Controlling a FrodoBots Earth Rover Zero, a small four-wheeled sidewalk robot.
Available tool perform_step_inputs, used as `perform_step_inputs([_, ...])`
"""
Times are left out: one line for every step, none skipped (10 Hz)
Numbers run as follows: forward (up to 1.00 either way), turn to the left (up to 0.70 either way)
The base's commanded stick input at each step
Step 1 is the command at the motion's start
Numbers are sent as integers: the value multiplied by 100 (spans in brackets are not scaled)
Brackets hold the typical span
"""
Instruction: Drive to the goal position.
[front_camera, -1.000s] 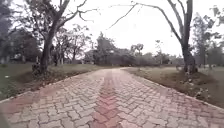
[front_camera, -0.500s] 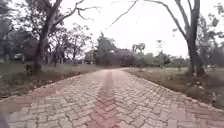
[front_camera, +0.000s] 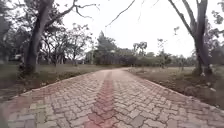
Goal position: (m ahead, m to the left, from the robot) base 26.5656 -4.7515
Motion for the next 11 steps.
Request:
perform_step_inputs([70,0])
perform_step_inputs([70,0])
perform_step_inputs([70,0])
perform_step_inputs([70,0])
perform_step_inputs([70,0])
perform_step_inputs([70,0])
perform_step_inputs([70,0])
perform_step_inputs([70,0])
perform_step_inputs([70,0])
perform_step_inputs([70,0])
perform_step_inputs([70,0])
